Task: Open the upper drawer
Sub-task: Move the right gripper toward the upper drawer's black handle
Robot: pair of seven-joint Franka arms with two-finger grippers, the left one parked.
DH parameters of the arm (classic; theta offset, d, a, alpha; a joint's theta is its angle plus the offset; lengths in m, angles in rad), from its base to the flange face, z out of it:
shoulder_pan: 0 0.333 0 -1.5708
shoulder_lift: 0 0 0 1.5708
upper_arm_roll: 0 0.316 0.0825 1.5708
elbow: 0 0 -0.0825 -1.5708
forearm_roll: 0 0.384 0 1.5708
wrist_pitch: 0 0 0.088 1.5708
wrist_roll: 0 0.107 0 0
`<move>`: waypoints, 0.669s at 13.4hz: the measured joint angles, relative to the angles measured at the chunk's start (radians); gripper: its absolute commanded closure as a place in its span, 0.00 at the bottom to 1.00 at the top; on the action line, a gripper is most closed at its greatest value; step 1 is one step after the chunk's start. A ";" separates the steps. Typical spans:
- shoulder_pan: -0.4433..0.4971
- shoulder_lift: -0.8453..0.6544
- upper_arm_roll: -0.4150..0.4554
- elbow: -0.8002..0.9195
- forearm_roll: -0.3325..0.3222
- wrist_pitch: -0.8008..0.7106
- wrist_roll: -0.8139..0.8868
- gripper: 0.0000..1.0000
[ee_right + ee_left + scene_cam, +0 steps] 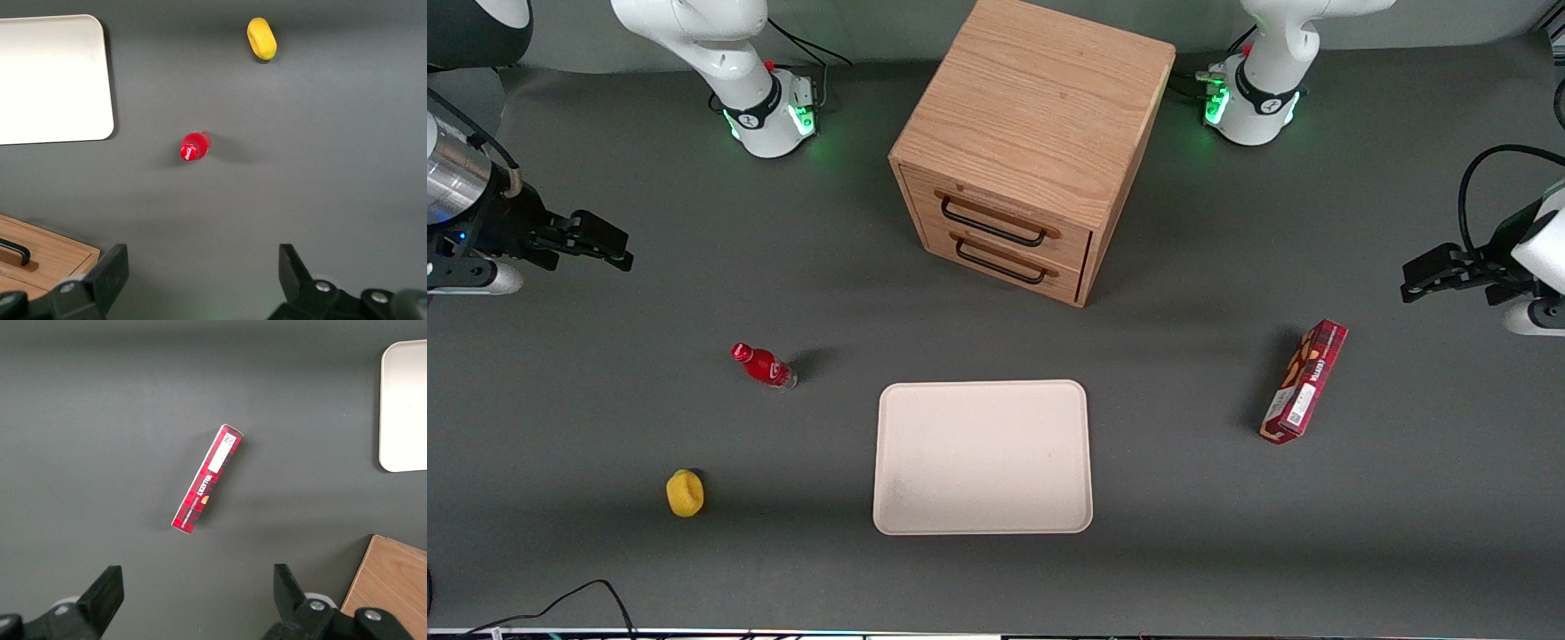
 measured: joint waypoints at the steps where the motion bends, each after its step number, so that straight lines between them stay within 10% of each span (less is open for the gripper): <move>1: 0.000 0.000 0.000 0.000 0.000 0.000 0.000 0.00; 9: 0.069 0.025 0.037 0.002 0.025 0.015 0.030 0.00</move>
